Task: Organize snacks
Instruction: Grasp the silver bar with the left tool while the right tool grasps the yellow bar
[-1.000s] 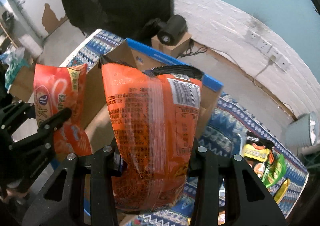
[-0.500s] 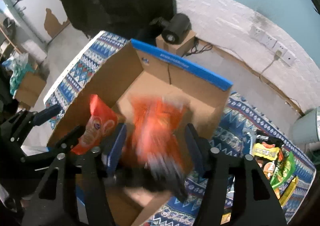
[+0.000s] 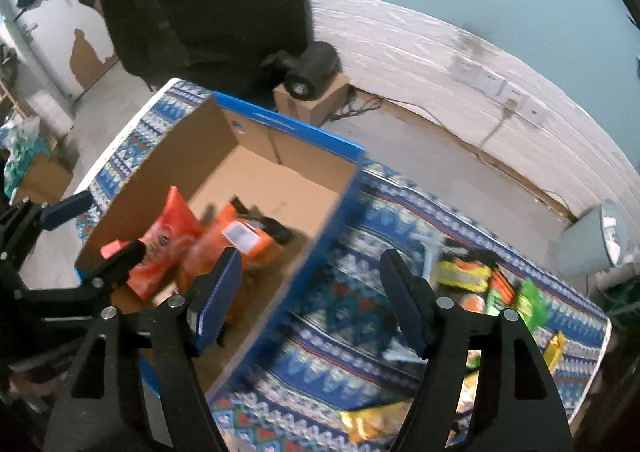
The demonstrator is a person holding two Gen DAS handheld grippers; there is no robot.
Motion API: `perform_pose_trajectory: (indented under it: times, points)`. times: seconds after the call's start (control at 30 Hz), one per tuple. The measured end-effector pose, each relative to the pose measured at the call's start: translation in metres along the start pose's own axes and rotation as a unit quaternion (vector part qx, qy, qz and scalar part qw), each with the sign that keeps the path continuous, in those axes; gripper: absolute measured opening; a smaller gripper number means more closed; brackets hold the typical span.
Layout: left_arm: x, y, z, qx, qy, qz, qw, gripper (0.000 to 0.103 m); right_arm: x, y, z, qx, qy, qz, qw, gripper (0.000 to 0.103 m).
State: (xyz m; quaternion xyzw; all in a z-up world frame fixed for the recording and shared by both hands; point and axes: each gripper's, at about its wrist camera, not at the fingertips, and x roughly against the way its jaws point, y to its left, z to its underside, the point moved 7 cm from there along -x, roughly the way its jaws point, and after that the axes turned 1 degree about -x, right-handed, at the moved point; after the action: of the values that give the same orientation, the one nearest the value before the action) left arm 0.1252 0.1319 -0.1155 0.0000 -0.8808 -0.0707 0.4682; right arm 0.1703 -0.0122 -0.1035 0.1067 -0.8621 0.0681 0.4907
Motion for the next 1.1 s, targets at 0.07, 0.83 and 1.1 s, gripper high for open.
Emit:
perform_pose_trajectory:
  times: [0.07, 0.83, 1.1]
  points:
    - [0.001, -0.009, -0.002, -0.004, 0.0, 0.006, 1.0, 0.076, 0.007, -0.013, 0.006, -0.008, -0.002, 0.004, 1.0, 0.072]
    - [-0.008, -0.132, -0.007, -0.098, 0.015, 0.04, 0.9942, 0.077, 0.047, -0.184, 0.1, -0.085, 0.004, 0.071, 0.994, 0.072]
    - [-0.027, -0.167, -0.004, -0.117, 0.037, 0.05, 0.9912, 0.077, 0.046, -0.246, 0.134, -0.139, 0.011, 0.09, 0.986, 0.072]
